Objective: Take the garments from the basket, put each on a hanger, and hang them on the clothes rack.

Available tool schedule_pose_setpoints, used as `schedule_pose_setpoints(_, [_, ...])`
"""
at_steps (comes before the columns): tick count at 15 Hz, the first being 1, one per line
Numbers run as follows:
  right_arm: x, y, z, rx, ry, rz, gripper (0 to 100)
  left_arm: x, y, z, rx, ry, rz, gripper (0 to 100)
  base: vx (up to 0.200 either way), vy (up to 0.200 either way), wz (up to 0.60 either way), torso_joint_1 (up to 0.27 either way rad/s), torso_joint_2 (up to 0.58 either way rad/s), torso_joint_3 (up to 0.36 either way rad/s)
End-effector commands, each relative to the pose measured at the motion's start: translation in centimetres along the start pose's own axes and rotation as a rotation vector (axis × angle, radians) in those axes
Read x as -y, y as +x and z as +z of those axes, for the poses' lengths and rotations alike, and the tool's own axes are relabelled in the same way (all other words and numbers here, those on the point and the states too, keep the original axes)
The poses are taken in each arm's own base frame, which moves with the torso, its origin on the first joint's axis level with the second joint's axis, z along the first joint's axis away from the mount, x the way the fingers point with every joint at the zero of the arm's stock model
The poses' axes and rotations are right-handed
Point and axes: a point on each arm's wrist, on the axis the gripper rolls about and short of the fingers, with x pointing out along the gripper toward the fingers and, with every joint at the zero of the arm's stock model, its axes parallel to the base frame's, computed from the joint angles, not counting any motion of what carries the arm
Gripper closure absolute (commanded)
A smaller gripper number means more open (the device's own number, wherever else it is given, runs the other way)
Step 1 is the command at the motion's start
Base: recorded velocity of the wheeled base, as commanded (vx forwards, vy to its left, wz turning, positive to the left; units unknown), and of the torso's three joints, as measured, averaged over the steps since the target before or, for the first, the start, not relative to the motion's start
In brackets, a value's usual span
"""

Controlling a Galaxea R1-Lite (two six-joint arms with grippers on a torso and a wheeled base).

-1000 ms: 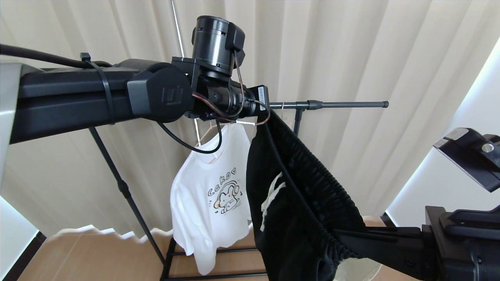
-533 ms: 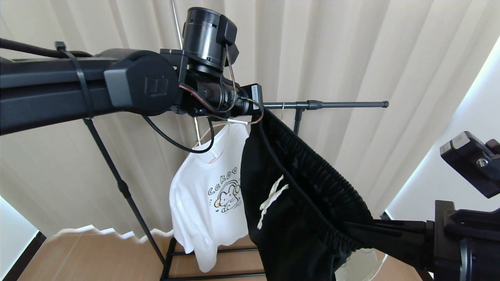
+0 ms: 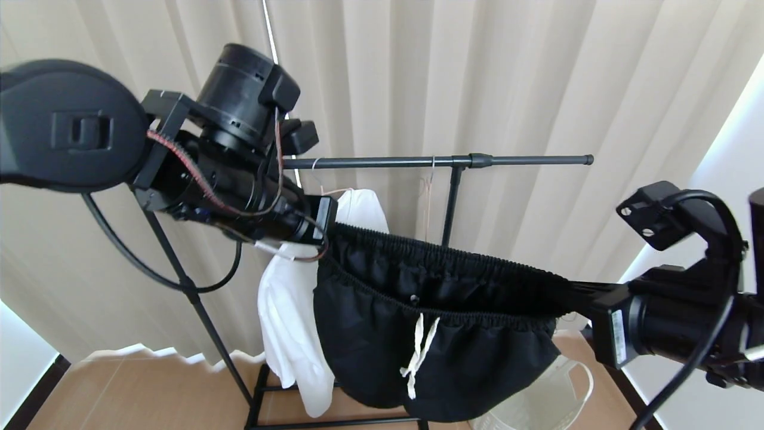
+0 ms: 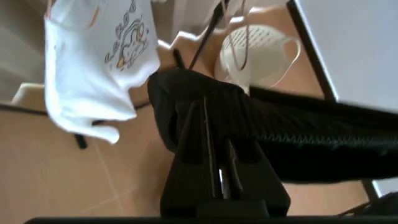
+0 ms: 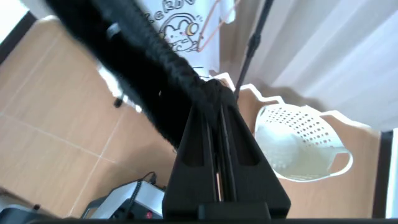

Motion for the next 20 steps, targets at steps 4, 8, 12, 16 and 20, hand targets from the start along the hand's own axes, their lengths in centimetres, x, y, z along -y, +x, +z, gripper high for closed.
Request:
schedule_pose_setpoints(4, [-0.4,9.1,5.4,0.004,0.062,-0.158,100,1.0,-5.0,-9.7,-0.15,0.206,-0.075,100,0.0,0.0,0.0,0.0,0.0,0.0])
schedule_pose_setpoints(8, [-1.9,12.7,8.8,0.077,0.083,-0.136,100,4.9,-4.6,-11.4,-0.17,0.254,-0.183,100,0.0,0.0,0.0,0.0,0.0,0.0])
schedule_pose_setpoints(12, [-3.6,16.0,10.7,0.124,0.098,-0.112,100,9.6,-2.1,-10.8,-0.176,0.157,-0.248,100,0.0,0.0,0.0,0.0,0.0,0.0])
schedule_pose_setpoints(16, [-5.3,16.2,11.4,0.156,0.171,-0.056,100,11.6,-0.7,-10.9,-0.187,0.106,-0.261,100,0.0,0.0,0.0,0.0,0.0,0.0])
schedule_pose_setpoints(20, [-6.6,15.8,11.5,0.164,0.188,-0.025,100,11.8,0.0,-10.8,-0.135,0.098,-0.217,100,0.0,0.0,0.0,0.0,0.0,0.0])
